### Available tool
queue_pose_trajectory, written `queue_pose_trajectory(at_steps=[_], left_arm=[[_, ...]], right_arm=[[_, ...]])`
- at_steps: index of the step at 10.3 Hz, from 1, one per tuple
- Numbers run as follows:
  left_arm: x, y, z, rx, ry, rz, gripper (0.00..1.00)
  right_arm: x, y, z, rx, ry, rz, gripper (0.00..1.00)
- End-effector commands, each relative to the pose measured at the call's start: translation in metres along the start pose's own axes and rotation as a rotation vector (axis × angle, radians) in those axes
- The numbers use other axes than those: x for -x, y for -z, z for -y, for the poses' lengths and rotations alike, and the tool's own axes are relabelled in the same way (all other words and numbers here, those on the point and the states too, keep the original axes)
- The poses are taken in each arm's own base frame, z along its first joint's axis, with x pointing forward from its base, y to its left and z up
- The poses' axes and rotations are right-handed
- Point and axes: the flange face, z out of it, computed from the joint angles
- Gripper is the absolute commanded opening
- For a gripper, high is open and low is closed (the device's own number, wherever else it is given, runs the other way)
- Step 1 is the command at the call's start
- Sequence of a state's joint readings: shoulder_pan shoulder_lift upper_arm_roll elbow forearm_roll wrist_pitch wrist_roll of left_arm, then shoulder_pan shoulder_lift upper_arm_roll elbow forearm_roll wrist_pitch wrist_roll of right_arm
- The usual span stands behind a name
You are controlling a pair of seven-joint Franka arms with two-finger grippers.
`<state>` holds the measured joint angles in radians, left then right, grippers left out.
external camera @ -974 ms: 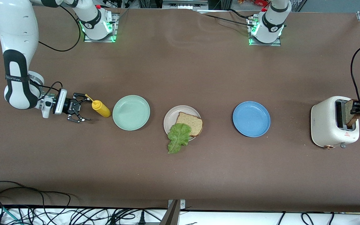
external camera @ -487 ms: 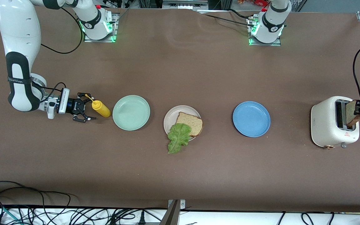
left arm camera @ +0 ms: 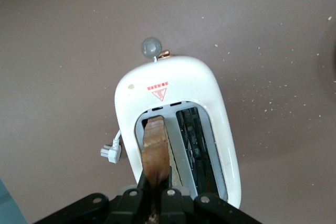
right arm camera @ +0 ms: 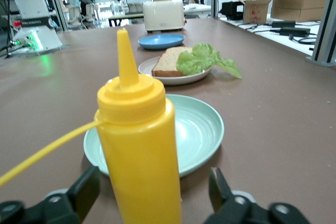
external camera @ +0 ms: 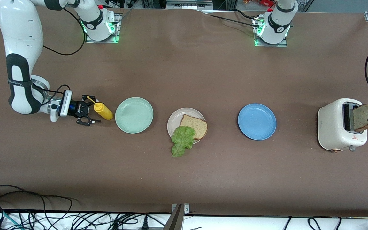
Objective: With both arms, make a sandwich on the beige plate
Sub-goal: 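Grasp the mustard with the right gripper while the left gripper grasps bread, then carry the mustard with the right gripper while the left gripper lifts bread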
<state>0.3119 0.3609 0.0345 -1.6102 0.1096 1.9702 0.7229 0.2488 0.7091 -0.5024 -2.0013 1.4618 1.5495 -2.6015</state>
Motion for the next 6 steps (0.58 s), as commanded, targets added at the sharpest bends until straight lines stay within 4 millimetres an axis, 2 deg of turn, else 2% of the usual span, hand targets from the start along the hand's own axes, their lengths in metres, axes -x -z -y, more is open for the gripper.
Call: queue_pose_trajectory(at_steps=[1,2,3,4,6], left_arm=[[-0.013,0.035,-0.006,-0.021,-0.037,-0.021,0.0],[-0.017,0.041,-0.01,-0.022,-0.045,-0.021,0.0],[-0.022,0.043,-0.015,-0.021,-0.055,-0.018,0.0],[-0.022,0.045,-0.016,-0.023,-0.057,-0.02,0.0],[-0.029,0.049,-0.024,-0.026,-0.073,-0.024,0.0]], right_arm=[[0.002,-0.001,-0.001,0.009,0.009,-0.034,0.41],[0.001,-0.001,-0.001,0.008,0.011,-0.035,0.21],[0.0,-0.002,-0.002,0.009,0.005,-0.035,0.05],[-0.004,-0.006,-0.005,0.024,0.002,-0.045,0.0],[-0.016,-0.009,-0.013,0.028,-0.061,-0.043,0.0]])
